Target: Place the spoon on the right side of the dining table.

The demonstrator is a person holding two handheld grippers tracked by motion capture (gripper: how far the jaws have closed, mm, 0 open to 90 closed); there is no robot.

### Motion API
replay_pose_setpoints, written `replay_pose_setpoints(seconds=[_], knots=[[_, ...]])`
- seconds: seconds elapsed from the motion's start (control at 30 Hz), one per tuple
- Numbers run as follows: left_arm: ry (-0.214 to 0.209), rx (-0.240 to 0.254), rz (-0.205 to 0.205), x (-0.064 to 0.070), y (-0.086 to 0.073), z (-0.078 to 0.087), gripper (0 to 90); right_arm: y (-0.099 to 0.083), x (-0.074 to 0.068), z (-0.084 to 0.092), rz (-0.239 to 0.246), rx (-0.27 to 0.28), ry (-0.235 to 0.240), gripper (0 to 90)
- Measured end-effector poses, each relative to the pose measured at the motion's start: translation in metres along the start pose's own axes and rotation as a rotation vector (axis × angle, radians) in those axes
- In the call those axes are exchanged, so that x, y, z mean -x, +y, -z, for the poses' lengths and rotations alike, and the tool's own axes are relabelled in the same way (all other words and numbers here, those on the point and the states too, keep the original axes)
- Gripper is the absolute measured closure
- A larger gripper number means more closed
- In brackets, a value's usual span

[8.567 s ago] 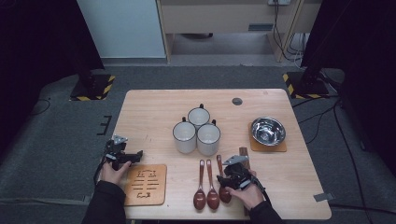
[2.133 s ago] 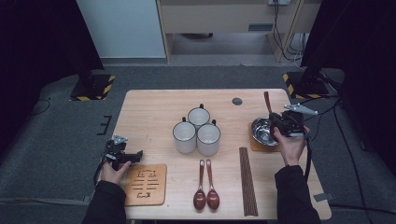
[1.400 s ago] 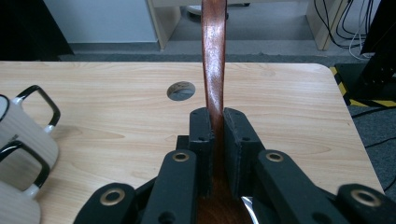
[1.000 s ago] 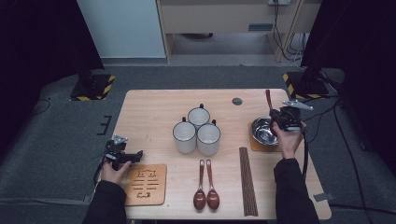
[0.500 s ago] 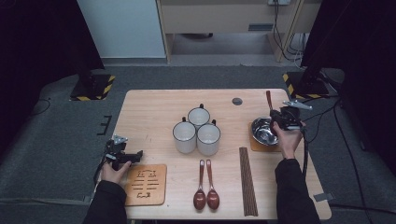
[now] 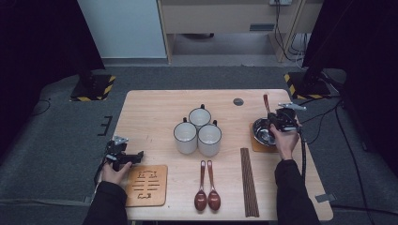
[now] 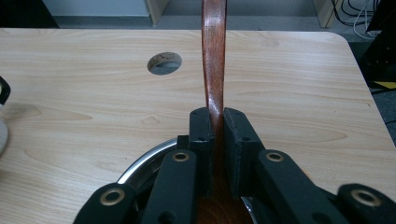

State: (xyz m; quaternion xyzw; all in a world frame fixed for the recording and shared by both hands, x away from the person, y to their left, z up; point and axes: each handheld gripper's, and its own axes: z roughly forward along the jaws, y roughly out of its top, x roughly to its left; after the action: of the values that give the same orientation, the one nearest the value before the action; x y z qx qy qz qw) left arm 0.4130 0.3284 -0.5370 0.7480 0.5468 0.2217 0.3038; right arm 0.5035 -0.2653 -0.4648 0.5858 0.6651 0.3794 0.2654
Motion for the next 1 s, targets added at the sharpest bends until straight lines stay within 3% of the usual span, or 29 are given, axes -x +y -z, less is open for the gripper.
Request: replay_pose_setpoints(seconds=[0.37,0.57,1.0], knots=[[0.000,0.000,0.000,0.000,0.000,0.000,0.0,-0.005,0.002,-0.011,-0.012,-0.045,0.005,82.2],[0.000,0.000,0.000,0.000,0.000,0.000,0.0,-0.008,-0.002,-0.017,0.015,-0.073,0.000,82.2],[0.000,0.000,0.000,0.000,0.000,0.000,0.0,-0.012,-0.003,-0.024,0.021,-0.107,0.005,82.2]])
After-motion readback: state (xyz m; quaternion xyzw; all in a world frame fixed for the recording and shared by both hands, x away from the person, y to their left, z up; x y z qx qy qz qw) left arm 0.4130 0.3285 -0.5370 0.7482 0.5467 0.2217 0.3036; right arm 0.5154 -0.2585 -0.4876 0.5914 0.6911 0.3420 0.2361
